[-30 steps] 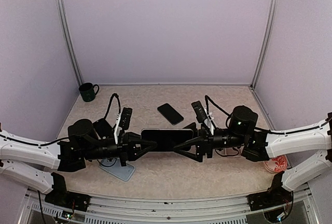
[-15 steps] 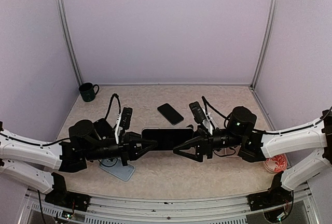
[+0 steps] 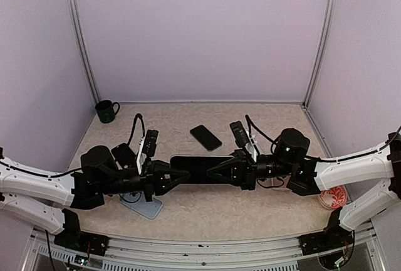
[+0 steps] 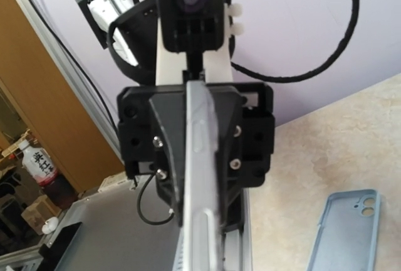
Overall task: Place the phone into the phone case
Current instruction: Pass from the left arm to the right, then move the phone case to the center of the board.
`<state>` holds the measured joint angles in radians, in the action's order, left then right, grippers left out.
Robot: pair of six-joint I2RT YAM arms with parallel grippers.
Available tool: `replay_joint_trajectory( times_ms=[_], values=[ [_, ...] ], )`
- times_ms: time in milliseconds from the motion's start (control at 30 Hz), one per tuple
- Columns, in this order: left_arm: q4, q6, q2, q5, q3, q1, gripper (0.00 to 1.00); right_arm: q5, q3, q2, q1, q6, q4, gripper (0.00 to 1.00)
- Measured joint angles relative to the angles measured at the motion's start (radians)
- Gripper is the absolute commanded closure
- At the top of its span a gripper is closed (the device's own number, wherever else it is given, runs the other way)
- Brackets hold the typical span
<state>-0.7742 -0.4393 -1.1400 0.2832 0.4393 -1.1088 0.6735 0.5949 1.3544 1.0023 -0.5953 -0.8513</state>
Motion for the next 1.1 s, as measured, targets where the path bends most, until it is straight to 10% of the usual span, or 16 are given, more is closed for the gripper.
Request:
replay_joint_trajectory(
  times_ms=[100,400,1100],
  values=[
    [-0.001,-0.006,0.001,0.000,0.000,0.000,0.91,-0.002,0.000,0.000,0.000,0.006,-0.001,1.00],
    [0.016,-0.002,0.005,-0.098,0.000,0.010,0.03,-0.018,0.000,-0.004,0.003,0.003,0.022,1.00],
    [0.712,-0.369,0.358,-0.665,-0.072,0.112,0.01,-0.328,0.000,-0.122,0.002,0.122,0.409,1.00]
  ],
)
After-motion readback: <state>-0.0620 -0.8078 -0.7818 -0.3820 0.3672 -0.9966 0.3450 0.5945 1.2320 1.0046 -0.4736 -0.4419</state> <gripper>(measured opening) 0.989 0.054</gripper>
